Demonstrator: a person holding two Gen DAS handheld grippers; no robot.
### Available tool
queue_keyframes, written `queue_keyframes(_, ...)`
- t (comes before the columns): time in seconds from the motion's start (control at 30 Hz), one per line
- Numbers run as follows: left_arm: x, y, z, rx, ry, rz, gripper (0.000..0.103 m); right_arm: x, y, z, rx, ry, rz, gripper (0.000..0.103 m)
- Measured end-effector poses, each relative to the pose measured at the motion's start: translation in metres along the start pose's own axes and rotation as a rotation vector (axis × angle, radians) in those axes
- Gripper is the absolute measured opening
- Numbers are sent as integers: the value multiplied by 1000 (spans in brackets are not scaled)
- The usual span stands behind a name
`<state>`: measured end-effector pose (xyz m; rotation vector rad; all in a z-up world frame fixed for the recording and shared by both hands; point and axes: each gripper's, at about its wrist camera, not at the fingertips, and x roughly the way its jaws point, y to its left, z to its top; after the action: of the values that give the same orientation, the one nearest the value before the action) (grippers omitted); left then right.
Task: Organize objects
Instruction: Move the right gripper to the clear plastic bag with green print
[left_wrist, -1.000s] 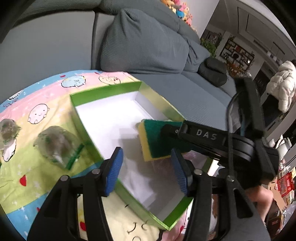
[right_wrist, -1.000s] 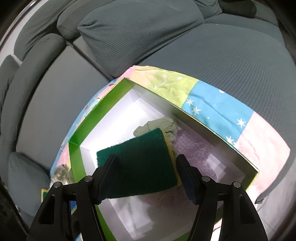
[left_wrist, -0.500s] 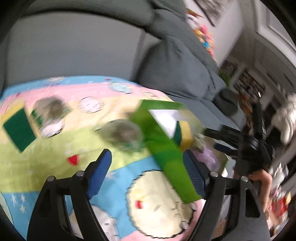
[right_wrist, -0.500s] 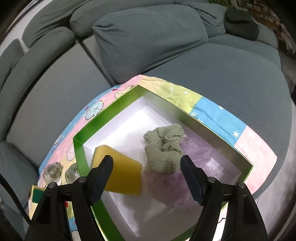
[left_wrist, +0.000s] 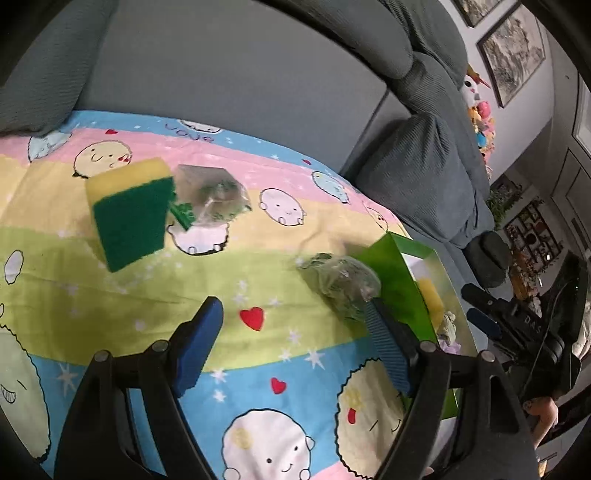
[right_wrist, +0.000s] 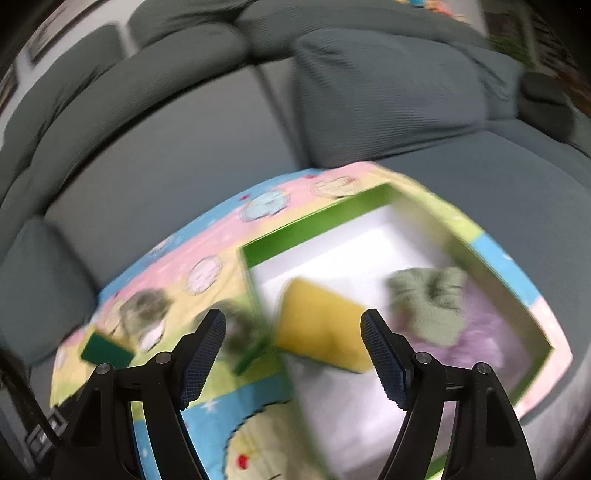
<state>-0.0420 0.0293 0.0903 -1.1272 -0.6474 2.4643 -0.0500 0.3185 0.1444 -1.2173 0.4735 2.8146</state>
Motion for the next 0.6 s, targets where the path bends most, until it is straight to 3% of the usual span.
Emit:
queue_keyframes(0.3, -7, 29, 6, -82, 26, 38, 78, 55, 80, 11, -230, 182, 122, 77)
queue_keyframes(0.47, -12, 44, 9, -123, 49, 45, 78, 97, 102, 16, -312, 300, 38, 77)
queue_keyframes(0.6, -17, 54, 10, -167, 48, 54, 78, 129, 98, 17, -333, 388, -21, 77)
